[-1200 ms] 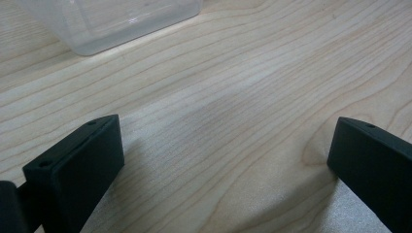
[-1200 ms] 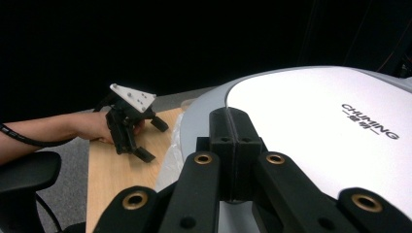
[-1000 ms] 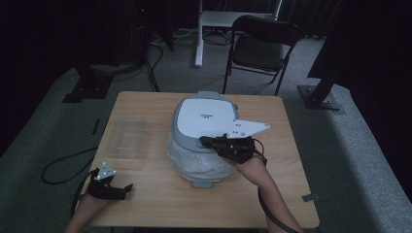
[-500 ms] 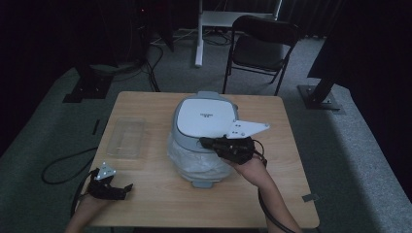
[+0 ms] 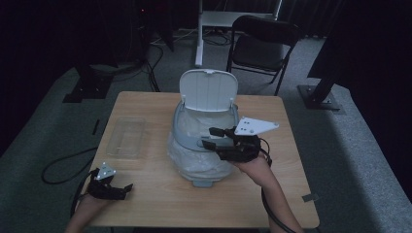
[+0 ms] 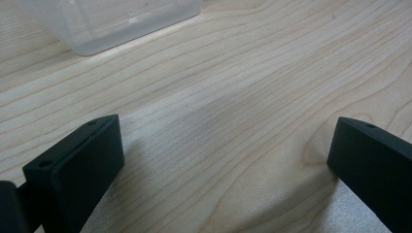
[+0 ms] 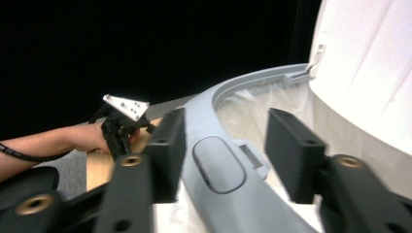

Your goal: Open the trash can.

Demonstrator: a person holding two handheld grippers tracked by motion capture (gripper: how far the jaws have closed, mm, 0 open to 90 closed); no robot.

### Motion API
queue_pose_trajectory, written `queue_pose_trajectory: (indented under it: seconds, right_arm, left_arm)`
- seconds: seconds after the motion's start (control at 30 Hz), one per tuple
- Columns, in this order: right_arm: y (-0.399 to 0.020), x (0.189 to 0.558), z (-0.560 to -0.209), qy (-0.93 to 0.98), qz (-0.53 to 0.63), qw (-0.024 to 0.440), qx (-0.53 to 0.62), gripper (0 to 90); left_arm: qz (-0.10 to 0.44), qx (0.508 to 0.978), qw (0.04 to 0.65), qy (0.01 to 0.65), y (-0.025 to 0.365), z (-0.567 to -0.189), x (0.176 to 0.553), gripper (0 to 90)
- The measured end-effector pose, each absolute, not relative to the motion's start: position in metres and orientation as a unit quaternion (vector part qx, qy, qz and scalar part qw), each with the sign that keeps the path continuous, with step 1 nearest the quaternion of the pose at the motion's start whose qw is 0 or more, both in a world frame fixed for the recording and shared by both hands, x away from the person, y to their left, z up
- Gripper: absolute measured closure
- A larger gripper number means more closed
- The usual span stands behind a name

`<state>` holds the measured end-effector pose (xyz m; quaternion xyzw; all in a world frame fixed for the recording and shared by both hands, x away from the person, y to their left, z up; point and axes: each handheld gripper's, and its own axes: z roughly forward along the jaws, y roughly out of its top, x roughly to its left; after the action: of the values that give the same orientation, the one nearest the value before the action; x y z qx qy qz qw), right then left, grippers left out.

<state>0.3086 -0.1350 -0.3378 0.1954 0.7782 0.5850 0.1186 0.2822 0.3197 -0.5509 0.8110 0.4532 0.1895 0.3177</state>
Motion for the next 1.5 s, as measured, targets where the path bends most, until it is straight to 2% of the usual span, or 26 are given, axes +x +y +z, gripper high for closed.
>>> queue_pose_trajectory:
  seconds: [0.2,0.23,0.27,0.4,0.77,1.5]
  right_arm:
    - [-0.142,0.313,-0.335,0.766,0.589,0.135,0.219,21.0]
    - [-0.144,0.315,-0.336,0.766,0.589,0.131,0.221,13.4]
    - [-0.145,0.315,-0.336,0.767,0.588,0.134,0.219,11.0]
    - [-0.152,0.318,-0.338,0.758,0.592,0.14,0.235,11.0]
    - [-0.171,0.32,-0.342,0.748,0.583,0.199,0.247,11.0]
    - [-0.235,0.321,-0.365,0.719,0.569,0.246,0.313,11.0]
  left_arm:
    - [0.189,0.811,0.318,0.453,0.32,-0.551,0.282,0.5]
    - [0.189,0.811,0.318,0.453,0.32,-0.551,0.282,0.6]
    - [0.189,0.811,0.318,0.453,0.32,-0.551,0.282,0.5]
    - [0.189,0.811,0.318,0.453,0.32,-0.551,0.282,0.6]
    - [0.189,0.811,0.317,0.453,0.32,-0.551,0.282,0.5]
    - [0.189,0.811,0.318,0.453,0.32,-0.551,0.282,0.6]
